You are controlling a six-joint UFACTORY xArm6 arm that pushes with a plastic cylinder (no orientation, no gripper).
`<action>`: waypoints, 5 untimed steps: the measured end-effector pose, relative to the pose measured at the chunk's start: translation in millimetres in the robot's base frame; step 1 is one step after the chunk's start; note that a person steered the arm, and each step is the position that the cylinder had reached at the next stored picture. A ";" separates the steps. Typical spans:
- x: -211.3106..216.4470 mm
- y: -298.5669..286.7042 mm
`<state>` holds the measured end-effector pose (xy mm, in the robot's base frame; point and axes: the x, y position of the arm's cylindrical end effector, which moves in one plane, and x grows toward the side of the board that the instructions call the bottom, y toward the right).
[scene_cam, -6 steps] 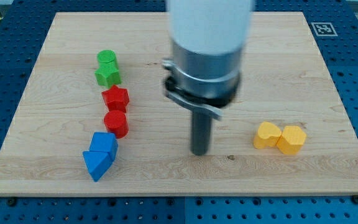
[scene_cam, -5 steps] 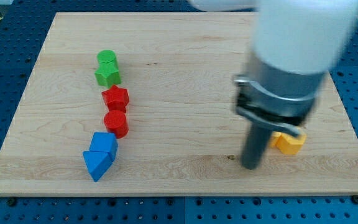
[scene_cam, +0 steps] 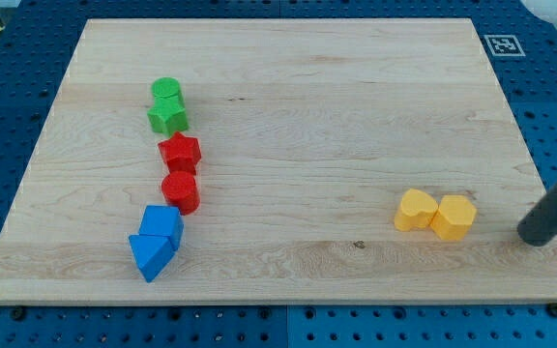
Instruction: Push both the yellow blocks towards the center of the board
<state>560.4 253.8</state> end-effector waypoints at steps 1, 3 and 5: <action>-0.8 -30.4; -9.0 -91.5; -24.7 -146.1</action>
